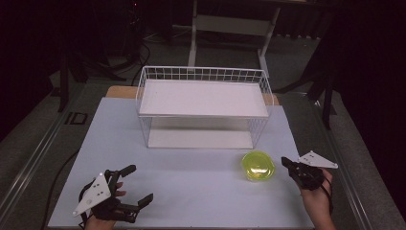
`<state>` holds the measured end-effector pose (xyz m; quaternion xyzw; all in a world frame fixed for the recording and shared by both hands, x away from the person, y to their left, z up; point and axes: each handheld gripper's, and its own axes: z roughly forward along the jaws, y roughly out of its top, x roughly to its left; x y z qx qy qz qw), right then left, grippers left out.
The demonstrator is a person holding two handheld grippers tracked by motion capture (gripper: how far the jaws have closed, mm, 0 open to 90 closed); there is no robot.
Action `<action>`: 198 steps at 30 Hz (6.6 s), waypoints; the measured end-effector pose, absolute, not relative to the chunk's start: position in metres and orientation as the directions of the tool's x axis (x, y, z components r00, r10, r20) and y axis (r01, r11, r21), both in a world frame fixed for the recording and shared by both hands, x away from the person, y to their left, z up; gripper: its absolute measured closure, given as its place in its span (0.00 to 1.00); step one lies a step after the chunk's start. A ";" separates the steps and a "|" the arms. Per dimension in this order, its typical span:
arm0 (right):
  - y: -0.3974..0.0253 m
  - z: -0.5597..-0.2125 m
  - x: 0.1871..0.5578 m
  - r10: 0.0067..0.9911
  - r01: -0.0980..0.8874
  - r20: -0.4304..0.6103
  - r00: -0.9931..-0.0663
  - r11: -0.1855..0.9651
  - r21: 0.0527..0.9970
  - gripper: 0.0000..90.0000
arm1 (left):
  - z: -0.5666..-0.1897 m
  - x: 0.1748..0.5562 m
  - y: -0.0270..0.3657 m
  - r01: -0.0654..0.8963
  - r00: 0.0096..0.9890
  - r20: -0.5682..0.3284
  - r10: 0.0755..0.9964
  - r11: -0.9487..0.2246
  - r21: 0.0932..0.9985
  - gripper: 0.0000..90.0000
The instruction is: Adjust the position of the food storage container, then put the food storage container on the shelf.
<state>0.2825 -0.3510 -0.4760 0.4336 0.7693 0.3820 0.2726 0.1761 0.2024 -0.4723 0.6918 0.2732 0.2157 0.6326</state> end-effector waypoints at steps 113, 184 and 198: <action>-0.176 -0.530 0.307 0.627 0.502 0.115 -0.770 0.486 0.716 1.00 | -0.470 0.174 0.205 0.100 0.761 -0.038 0.648 -0.059 0.993 0.02; -0.202 -0.426 0.278 0.590 0.332 0.108 -0.800 0.287 0.898 0.21 | -0.434 0.246 0.126 0.266 0.846 -0.113 0.522 -0.228 0.937 0.00; -0.196 -0.446 0.306 0.627 0.478 0.240 -0.741 0.242 0.844 0.24 | -0.458 0.281 0.116 0.426 0.771 -0.254 0.584 -0.177 0.887 0.04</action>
